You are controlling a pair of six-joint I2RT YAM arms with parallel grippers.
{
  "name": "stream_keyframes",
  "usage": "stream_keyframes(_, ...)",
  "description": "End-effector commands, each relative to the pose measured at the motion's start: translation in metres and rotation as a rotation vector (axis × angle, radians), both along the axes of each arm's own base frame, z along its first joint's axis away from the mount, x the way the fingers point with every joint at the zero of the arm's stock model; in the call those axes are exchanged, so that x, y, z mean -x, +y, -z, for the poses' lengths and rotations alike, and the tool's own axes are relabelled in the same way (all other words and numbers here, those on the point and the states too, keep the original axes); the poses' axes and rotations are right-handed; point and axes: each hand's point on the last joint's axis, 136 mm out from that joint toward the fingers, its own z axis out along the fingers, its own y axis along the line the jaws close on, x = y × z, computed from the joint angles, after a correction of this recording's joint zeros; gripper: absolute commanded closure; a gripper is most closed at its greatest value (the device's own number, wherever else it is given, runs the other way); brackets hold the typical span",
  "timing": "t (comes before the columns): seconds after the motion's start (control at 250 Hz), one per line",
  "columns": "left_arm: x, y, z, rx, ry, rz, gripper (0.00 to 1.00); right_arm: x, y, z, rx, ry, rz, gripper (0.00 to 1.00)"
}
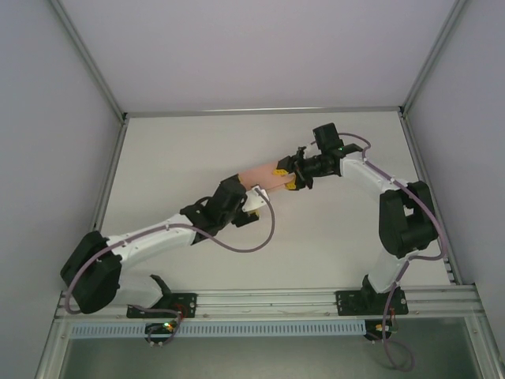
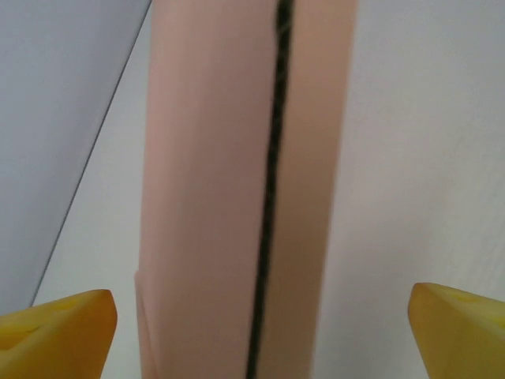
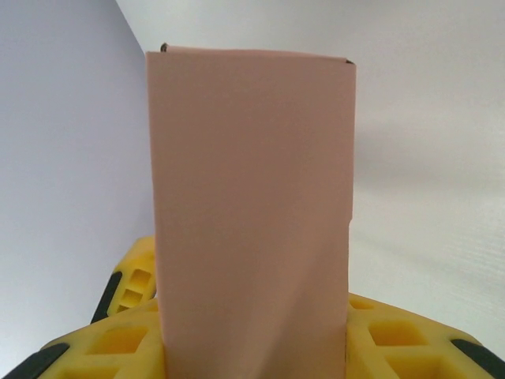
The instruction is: Assemble paper box
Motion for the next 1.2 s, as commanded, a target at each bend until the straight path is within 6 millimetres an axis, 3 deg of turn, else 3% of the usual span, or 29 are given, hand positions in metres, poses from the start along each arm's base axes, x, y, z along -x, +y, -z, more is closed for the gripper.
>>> stream_keyframes(0.0, -0.012, -0.007, -0.020, -0.024, -0.116, 0.004, 0.08, 0.015, 0.007, -0.003, -0.066, 0.095, -0.041, 0.66)
stream_keyframes(0.156, -0.013, -0.018, -0.025, 0.008, -0.141, 0.045, 0.13, 0.017, 0.011, -0.002, -0.108, 0.120, -0.049, 0.65)
stream_keyframes(0.288, -0.020, -0.017, -0.023, -0.018, -0.163, 0.036, 0.34, 0.019, 0.015, -0.003, -0.141, 0.139, -0.061, 0.69)
stream_keyframes(0.487, -0.018, -0.012, -0.027, -0.002, -0.150, 0.044, 0.53, 0.020, 0.015, -0.005, -0.151, 0.147, -0.062, 0.55)
stream_keyframes(0.559, -0.011, -0.011, -0.032, 0.039, -0.123, 0.065, 0.58, 0.017, 0.010, -0.004, -0.121, 0.120, -0.042, 0.44)
stream_keyframes(0.611, -0.009, -0.008, -0.037, 0.070, -0.106, 0.072, 0.63, 0.012, 0.002, -0.001, -0.066, 0.080, -0.002, 0.43)
stream_keyframes(0.659, -0.007, -0.005, -0.040, 0.088, -0.086, 0.076, 0.65, 0.005, -0.006, -0.004, -0.020, 0.009, 0.043, 0.44)
stream_keyframes(0.703, -0.004, -0.001, -0.042, 0.095, -0.071, 0.075, 0.66, -0.002, -0.015, -0.010, 0.025, -0.063, 0.080, 0.37)
stream_keyframes(0.735, -0.002, 0.000, -0.043, 0.099, -0.059, 0.079, 0.66, -0.009, -0.024, -0.014, 0.059, -0.120, 0.108, 0.26)
stream_keyframes(0.751, -0.001, 0.001, -0.044, 0.101, -0.053, 0.080, 0.66, -0.012, -0.029, -0.016, 0.076, -0.150, 0.126, 0.06)
stream_keyframes(0.767, 0.001, 0.002, -0.043, 0.100, -0.041, 0.085, 0.66, -0.016, -0.035, -0.017, 0.094, -0.184, 0.143, 0.00)
stream_keyframes(0.883, 0.017, 0.008, -0.037, 0.104, 0.087, 0.110, 0.66, -0.033, -0.076, -0.032, 0.289, -0.530, 0.206, 0.00)
stream_keyframes(0.966, 0.035, 0.012, -0.025, 0.097, 0.227, 0.147, 0.66, -0.025, -0.100, -0.036, 0.577, -0.764, 0.141, 0.01)
stream_keyframes(1.034, 0.049, 0.013, -0.017, 0.095, 0.335, 0.179, 0.66, -0.017, -0.106, -0.035, 0.616, -0.881, 0.112, 0.00)
stream_keyframes(1.09, 0.058, 0.015, -0.010, 0.086, 0.412, 0.205, 0.66, -0.009, -0.099, -0.035, 0.563, -0.980, 0.065, 0.01)
stream_keyframes(1.198, 0.075, 0.020, 0.006, 0.051, 0.554, 0.250, 0.63, 0.020, -0.062, -0.039, 0.392, -1.119, -0.162, 0.00)
